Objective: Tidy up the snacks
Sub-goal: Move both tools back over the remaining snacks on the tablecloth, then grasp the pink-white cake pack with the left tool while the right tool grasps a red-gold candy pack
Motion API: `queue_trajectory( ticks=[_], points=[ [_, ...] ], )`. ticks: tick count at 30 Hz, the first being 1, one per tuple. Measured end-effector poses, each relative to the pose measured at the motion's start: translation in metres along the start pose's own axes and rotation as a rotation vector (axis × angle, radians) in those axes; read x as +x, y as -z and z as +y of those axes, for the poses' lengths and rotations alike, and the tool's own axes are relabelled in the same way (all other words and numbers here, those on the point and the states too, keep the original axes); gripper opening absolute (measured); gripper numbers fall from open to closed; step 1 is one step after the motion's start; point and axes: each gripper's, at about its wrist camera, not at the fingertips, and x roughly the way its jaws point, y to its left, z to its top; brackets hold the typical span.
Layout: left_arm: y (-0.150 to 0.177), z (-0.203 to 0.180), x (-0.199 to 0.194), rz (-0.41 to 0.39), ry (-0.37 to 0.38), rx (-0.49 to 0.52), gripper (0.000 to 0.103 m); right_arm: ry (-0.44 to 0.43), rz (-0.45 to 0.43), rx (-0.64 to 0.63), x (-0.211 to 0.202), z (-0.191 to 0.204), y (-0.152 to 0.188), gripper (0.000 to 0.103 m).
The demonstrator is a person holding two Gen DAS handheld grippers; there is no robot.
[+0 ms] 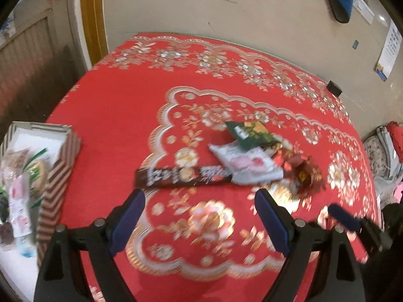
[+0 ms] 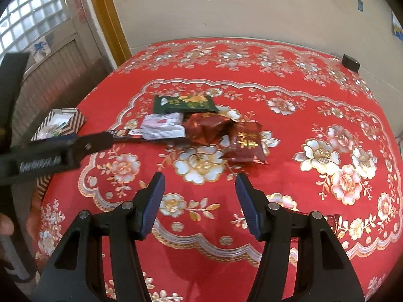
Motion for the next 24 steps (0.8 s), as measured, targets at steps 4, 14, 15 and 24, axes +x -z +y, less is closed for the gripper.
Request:
queue_trajectory(
  ticks=[4,14,15,24],
  points=[
    [-0.015,-0.014,0.017,0.025,0.026,-0.021,0.090,-0.003,0.006,0.012,0.003,-0.009,-0.001,0.058],
    [-0.034,-0.038,0.059,0.096,0.052,-0.038,0.090,-0.005,0.013,0.034,0.010,-0.025,-0.006,0.058],
    [-0.035,-0.040,0.061,0.096,0.048,-0.033,0.090,-0.004,0.016,0.034,0.011,-0.026,-0.007,0.058],
    [-0.035,-0.032,0.067,0.087,-0.023,0.022,0.066,-0.005,0.019,0.036,0.025,-0.028,-0.027,0.058]
  ],
)
